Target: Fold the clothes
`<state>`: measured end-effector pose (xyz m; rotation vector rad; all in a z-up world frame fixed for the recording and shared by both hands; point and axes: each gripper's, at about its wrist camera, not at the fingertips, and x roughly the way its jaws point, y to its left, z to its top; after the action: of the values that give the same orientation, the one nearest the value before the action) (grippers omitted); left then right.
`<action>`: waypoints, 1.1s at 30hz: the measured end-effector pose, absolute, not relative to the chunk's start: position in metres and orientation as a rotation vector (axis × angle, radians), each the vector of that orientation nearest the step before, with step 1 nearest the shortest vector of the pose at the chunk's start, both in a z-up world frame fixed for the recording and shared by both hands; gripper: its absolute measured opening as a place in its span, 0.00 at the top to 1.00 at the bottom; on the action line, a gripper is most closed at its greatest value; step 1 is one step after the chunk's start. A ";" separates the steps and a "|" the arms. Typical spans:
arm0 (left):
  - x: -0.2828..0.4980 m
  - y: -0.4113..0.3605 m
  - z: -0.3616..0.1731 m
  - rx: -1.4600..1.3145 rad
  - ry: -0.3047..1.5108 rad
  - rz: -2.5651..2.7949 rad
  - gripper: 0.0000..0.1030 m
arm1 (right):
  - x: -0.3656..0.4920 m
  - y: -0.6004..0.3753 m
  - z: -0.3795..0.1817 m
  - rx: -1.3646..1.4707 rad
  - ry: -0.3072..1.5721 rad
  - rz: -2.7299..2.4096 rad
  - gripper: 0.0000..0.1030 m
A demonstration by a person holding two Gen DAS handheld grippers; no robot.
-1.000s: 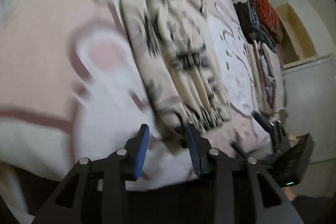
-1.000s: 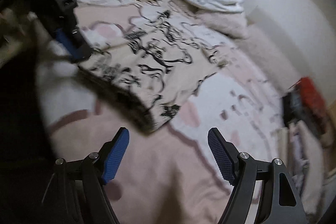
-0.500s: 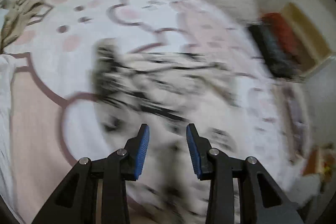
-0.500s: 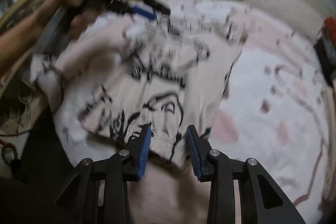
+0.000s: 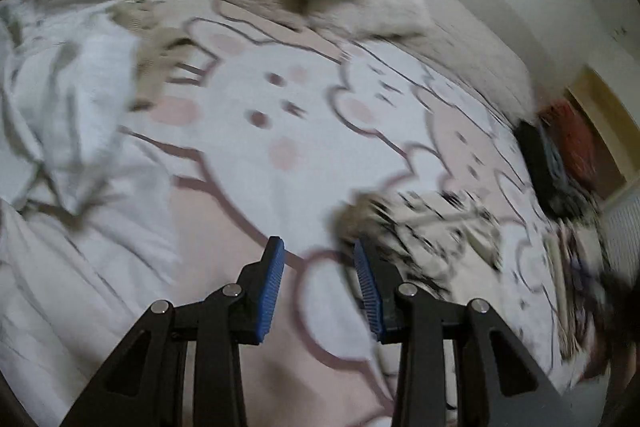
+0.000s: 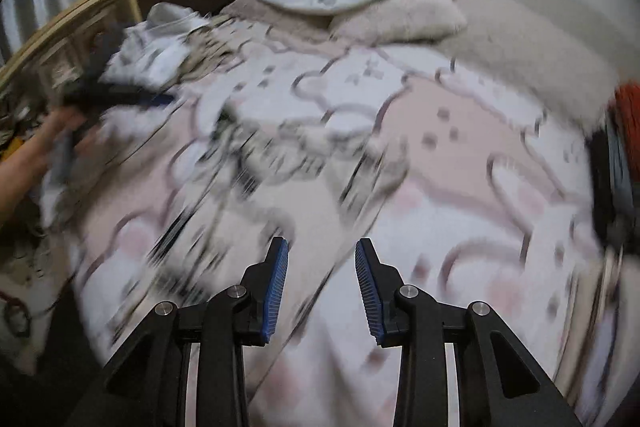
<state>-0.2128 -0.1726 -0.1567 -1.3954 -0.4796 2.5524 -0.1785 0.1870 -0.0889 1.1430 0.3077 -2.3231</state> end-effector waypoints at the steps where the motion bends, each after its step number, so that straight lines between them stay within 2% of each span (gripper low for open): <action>1: -0.210 -0.165 -0.158 -1.394 -0.464 2.547 0.58 | -0.197 0.183 -0.094 1.150 0.290 -2.315 0.65; 2: -0.211 -0.156 -0.160 -1.392 -0.435 2.558 0.45 | -0.215 0.178 -0.099 1.164 0.268 -2.303 0.65; 3: -0.212 -0.147 -0.162 -1.391 -0.406 2.569 0.38 | -0.232 0.173 -0.105 1.177 0.245 -2.292 0.65; 7: -0.227 -0.124 -0.176 -1.441 -0.307 2.612 0.38 | -0.285 0.156 -0.141 1.306 0.185 -2.253 0.65; 13: -0.258 -0.116 -0.204 -1.592 -0.202 2.654 0.38 | -0.312 0.147 -0.190 1.495 0.267 -2.250 0.66; 14: -0.261 -0.117 -0.207 -1.604 -0.206 2.653 0.51 | -0.313 0.147 -0.192 1.496 0.263 -2.257 0.74; 15: -0.262 -0.119 -0.209 -1.610 -0.235 2.636 0.82 | -0.312 0.148 -0.193 1.495 0.255 -2.264 0.82; 16: -0.263 -0.122 -0.210 -1.615 -0.271 2.619 0.92 | -0.313 0.149 -0.192 1.487 0.248 -2.268 0.86; 17: -0.262 -0.126 -0.210 -1.611 -0.320 2.605 0.94 | -0.312 0.149 -0.191 1.479 0.244 -2.269 0.93; 26: -0.231 -0.131 -0.147 -1.240 -0.518 2.508 0.95 | -0.299 0.171 -0.158 1.325 0.171 -2.332 0.95; 30: -0.242 -0.139 -0.162 -1.306 -0.557 2.515 0.95 | -0.298 0.191 -0.151 1.316 0.147 -2.390 0.95; 33: -0.250 -0.145 -0.174 -1.356 -0.586 2.520 0.94 | -0.311 0.201 -0.172 1.412 0.157 -2.405 0.95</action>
<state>-0.2496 -0.1450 -0.1735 -1.3563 -0.5863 2.5200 -0.3109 0.2009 -0.1723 1.4116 0.1572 -2.4054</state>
